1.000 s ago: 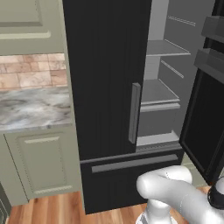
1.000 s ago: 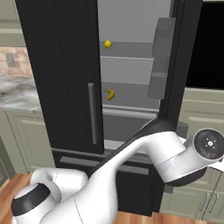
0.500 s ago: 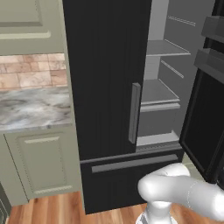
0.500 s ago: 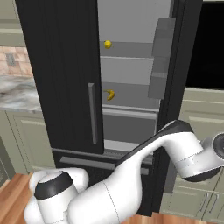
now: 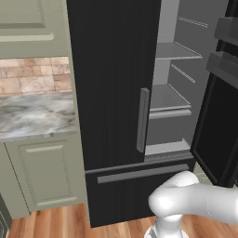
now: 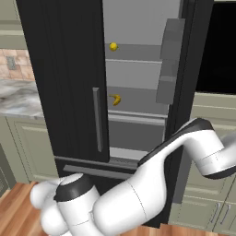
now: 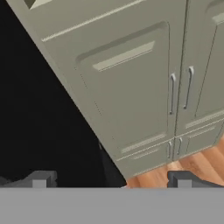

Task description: Place the banana in the correct fridge rack based on whether it is a fruit or vegetable. Finally, close the fridge door.

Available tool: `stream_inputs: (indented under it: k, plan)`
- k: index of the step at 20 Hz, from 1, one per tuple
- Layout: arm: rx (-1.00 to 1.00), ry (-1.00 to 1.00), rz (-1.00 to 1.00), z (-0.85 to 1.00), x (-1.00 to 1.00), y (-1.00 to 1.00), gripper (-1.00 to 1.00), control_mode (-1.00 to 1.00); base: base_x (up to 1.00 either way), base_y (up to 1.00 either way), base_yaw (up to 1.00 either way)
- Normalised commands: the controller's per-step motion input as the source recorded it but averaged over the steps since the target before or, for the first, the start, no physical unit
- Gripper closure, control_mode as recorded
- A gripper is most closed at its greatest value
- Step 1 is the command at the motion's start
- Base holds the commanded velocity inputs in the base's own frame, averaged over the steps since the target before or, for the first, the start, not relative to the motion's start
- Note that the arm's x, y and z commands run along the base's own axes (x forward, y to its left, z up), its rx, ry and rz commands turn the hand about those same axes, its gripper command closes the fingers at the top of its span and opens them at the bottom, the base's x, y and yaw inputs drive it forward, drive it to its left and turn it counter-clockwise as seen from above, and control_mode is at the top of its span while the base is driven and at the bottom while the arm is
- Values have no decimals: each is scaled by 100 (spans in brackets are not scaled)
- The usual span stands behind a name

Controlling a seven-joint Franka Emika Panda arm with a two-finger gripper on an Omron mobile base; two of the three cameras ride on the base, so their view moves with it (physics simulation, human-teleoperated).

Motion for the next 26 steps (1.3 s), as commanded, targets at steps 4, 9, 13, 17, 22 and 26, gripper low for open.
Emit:
stream_inputs:
  k: [4, 9, 13, 17, 22, 26]
  plan:
    - [2, -11, 5, 0, 13, 80, -100, -100, 0, 0, 0]
    - [4, -10, 4, 0, 38, 88, -100, -100, 0, 0, 0]
    - [6, -11, 2, 0, 24, 88, -100, -100, 0, 0, 0]
    - [9, -9, 4, 0, 14, 100, -100, -100, 0, 0, 0]
    - [10, -7, 1, 3, 29, 100, -100, -100, 0, 0, 0]
    - [8, -8, 0, 15, 36, 100, -100, -100, 0, 0, 0]
